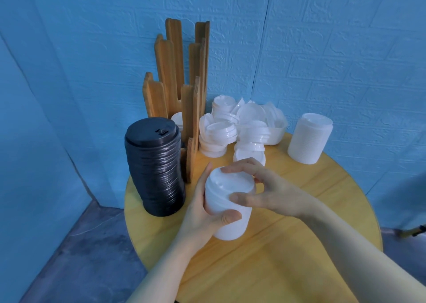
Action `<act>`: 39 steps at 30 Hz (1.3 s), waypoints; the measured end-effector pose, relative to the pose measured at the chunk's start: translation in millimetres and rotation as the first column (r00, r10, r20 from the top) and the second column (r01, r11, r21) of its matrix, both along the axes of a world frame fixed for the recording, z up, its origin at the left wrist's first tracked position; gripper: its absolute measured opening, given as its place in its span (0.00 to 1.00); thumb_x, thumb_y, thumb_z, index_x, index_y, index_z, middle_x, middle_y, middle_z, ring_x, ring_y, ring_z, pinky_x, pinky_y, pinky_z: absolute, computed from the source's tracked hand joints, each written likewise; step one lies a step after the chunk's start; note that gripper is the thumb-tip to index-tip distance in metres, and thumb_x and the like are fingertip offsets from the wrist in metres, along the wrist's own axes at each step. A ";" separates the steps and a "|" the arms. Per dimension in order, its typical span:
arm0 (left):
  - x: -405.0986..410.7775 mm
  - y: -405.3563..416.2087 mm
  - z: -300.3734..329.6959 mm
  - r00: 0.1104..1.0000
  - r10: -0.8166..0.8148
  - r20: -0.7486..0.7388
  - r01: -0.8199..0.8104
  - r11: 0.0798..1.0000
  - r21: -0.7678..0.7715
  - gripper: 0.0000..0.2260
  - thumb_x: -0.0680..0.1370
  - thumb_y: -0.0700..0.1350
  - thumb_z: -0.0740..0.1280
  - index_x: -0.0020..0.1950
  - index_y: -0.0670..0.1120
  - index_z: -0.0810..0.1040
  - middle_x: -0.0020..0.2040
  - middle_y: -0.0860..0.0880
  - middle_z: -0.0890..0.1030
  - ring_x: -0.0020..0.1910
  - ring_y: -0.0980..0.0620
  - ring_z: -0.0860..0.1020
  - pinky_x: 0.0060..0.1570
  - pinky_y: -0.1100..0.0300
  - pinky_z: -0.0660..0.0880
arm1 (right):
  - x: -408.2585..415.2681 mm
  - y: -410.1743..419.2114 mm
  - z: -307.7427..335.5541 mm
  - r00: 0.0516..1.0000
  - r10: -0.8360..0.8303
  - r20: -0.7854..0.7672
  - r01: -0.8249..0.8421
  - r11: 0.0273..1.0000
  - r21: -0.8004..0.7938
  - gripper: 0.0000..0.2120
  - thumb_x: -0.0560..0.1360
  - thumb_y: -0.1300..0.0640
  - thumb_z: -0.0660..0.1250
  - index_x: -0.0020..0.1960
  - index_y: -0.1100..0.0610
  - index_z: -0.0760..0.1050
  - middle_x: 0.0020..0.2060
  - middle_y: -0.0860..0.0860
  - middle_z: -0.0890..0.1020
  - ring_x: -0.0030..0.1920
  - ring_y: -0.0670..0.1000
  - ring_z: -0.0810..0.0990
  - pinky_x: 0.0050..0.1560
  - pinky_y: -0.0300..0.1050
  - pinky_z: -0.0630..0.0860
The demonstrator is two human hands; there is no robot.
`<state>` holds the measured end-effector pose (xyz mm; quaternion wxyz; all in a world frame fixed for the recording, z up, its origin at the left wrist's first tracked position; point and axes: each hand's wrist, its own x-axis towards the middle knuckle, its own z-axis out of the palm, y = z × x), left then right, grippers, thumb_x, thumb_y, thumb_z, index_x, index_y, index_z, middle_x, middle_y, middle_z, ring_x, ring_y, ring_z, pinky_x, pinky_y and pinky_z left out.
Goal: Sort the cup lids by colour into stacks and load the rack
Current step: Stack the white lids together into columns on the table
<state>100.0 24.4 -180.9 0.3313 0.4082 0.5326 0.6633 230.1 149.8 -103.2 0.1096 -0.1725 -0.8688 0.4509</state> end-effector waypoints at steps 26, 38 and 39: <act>-2.1 1.1 -8.4 0.993 0.065 -0.104 -0.061 0.998 0.034 0.44 0.57 0.69 0.79 0.71 0.63 0.69 0.69 0.58 0.76 0.70 0.56 0.73 0.69 0.53 0.71 | 2.9 -21.7 -49.9 0.897 -0.180 -0.405 0.097 0.971 -0.217 0.22 0.69 0.29 0.65 0.55 0.41 0.81 0.61 0.47 0.73 0.68 0.43 0.69 0.64 0.33 0.67; -2.7 1.1 -4.7 0.989 0.093 -0.118 -0.090 0.996 0.030 0.44 0.56 0.71 0.77 0.70 0.62 0.70 0.67 0.61 0.77 0.68 0.60 0.74 0.62 0.68 0.71 | -56.9 78.2 -85.2 0.711 -0.691 -0.131 0.703 0.705 0.092 0.48 0.68 0.42 0.75 0.78 0.47 0.51 0.72 0.50 0.65 0.73 0.54 0.63 0.71 0.57 0.60; -2.9 0.7 -4.6 0.989 0.091 -0.115 -0.088 0.996 0.028 0.44 0.56 0.71 0.77 0.70 0.62 0.70 0.66 0.62 0.77 0.67 0.60 0.74 0.61 0.69 0.71 | -54.9 79.7 -87.8 0.709 -0.687 -0.161 0.702 0.709 0.063 0.46 0.68 0.45 0.75 0.78 0.48 0.53 0.72 0.50 0.66 0.73 0.54 0.64 0.71 0.58 0.62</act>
